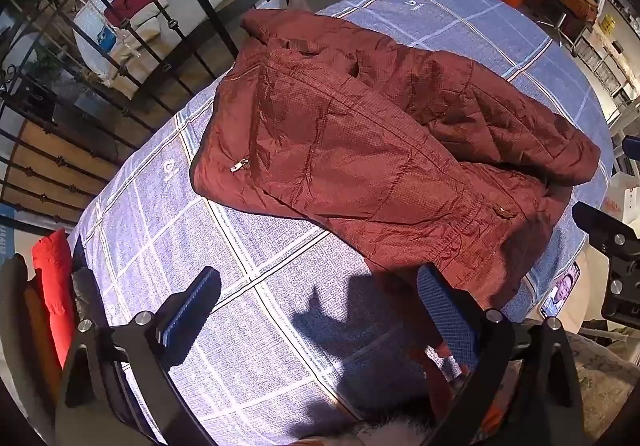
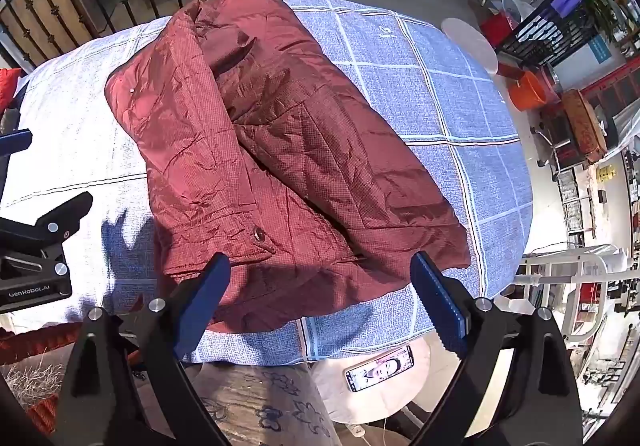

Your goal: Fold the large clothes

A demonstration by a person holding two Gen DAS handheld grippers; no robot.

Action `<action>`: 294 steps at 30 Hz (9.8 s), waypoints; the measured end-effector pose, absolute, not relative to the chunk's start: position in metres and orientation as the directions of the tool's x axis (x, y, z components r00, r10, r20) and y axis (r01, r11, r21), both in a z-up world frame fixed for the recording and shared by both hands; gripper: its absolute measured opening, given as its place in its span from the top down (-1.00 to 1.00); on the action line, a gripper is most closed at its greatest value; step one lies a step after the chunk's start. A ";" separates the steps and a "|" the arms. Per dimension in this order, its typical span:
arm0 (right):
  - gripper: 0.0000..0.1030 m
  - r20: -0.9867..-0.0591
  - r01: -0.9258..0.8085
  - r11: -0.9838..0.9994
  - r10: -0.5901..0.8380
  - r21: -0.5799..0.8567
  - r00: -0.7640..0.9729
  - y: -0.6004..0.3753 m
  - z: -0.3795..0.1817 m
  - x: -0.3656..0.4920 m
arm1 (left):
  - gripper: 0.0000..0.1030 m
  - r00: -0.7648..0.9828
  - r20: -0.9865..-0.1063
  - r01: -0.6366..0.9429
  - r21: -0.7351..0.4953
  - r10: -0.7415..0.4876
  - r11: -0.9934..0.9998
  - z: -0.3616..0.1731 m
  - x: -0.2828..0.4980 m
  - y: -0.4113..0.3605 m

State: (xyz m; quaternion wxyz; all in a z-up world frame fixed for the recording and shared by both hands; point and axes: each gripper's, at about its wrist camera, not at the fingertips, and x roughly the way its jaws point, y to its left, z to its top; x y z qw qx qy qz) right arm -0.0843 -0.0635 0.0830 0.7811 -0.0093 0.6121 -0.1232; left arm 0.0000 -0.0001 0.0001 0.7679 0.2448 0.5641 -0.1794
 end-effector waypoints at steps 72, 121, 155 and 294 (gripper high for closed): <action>-0.75 -0.969 0.200 0.970 -0.176 -0.141 0.172 -0.068 0.070 -0.087 | -0.88 0.241 -0.970 0.539 0.155 0.024 0.828 -0.013 0.003 0.001; -0.75 -0.971 0.203 0.970 -0.171 -0.137 0.164 -0.066 0.064 -0.094 | -0.88 0.236 -0.971 0.544 0.155 0.026 0.825 -0.014 0.002 0.001; -0.75 -0.985 0.681 0.714 0.077 0.164 0.157 -0.196 0.003 -0.179 | -0.88 0.312 -0.888 0.805 0.435 -0.337 -0.403 -0.048 -0.037 -0.175; -0.81 -0.981 0.710 0.691 -0.002 0.137 0.192 -0.322 -0.014 -0.145 | -0.71 0.316 -0.941 0.022 0.140 0.126 0.990 -0.078 -0.009 0.186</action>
